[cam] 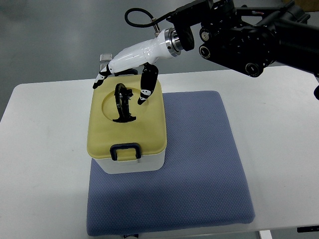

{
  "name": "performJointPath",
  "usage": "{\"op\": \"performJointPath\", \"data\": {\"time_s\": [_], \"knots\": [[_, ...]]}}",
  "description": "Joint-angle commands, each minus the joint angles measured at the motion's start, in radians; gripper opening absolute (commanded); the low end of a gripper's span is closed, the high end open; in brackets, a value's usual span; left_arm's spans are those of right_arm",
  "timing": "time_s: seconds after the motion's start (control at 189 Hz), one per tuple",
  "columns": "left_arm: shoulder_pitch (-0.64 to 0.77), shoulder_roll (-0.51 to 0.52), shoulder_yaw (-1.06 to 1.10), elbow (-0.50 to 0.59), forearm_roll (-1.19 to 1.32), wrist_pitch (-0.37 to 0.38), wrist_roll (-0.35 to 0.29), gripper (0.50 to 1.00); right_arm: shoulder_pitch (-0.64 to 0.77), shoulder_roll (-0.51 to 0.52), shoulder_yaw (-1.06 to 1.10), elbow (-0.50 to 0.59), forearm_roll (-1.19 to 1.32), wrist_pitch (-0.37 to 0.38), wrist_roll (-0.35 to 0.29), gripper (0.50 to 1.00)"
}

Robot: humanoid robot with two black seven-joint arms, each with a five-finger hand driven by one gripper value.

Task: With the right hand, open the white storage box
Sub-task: 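Lower the right hand and close its fingers around the black lid handle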

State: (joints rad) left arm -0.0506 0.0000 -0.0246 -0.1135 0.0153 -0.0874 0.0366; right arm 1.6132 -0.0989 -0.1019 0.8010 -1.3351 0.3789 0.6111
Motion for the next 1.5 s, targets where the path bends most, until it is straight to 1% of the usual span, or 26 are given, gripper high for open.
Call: {"op": "performJointPath", "data": {"time_s": [0.0, 0.19, 0.264, 0.333, 0.455, 0.666, 0.904, 0.968, 1.005, 1.031, 1.148, 1.243, 1.497], "knots": [[0.000, 0.000, 0.000, 0.000, 0.000, 0.000, 0.000, 1.000, 0.002, 0.010, -0.002, 0.001, -0.056, -0.001, 0.000, 0.909], [0.000, 0.000, 0.000, 0.000, 0.000, 0.000, 0.000, 1.000, 0.005, 0.028, -0.007, 0.000, -0.116, -0.003, 0.000, 0.909], [0.000, 0.000, 0.000, 0.000, 0.000, 0.000, 0.000, 1.000, 0.008, 0.031, -0.010, 0.000, -0.119, -0.026, 0.000, 0.909], [0.000, 0.000, 0.000, 0.000, 0.000, 0.000, -0.001, 1.000, 0.011, 0.042, -0.019, 0.000, -0.133, -0.037, 0.000, 0.903], [0.000, 0.000, 0.000, 0.002, 0.000, 0.000, 0.000, 1.000, 0.039, 0.056, -0.036, 0.000, -0.147, -0.037, 0.000, 0.874], [0.000, 0.000, 0.002, 0.005, 0.000, 0.000, 0.000, 1.000, 0.071, 0.073, -0.059, 0.000, -0.183, -0.038, 0.000, 0.856], [0.000, 0.000, 0.002, 0.006, 0.000, 0.000, 0.000, 1.000, 0.073, 0.087, -0.064, 0.000, -0.228, -0.049, 0.000, 0.838], [0.000, 0.000, 0.002, 0.006, 0.000, 0.000, 0.000, 1.000, 0.073, 0.087, -0.064, 0.000, -0.243, -0.049, 0.000, 0.827], [0.000, 0.000, 0.002, 0.006, 0.000, 0.000, 0.000, 1.000, 0.073, 0.088, -0.064, 0.000, -0.257, -0.051, 0.000, 0.809], [0.000, 0.000, 0.002, 0.006, 0.000, 0.000, 0.000, 1.000, 0.073, 0.090, -0.064, 0.000, -0.266, -0.052, 0.000, 0.805], [0.000, 0.000, 0.002, 0.006, 0.000, 0.000, 0.000, 1.000, 0.073, 0.090, -0.065, 0.000, -0.295, -0.071, 0.000, 0.797], [0.000, 0.000, 0.002, 0.006, 0.000, 0.000, 0.000, 1.000, 0.082, 0.091, -0.074, 0.000, -0.302, -0.075, 0.000, 0.797], [0.000, 0.000, 0.003, 0.005, 0.000, 0.000, 0.000, 1.000, 0.096, 0.093, -0.099, 0.015, -0.305, -0.095, 0.000, 0.776]]}}
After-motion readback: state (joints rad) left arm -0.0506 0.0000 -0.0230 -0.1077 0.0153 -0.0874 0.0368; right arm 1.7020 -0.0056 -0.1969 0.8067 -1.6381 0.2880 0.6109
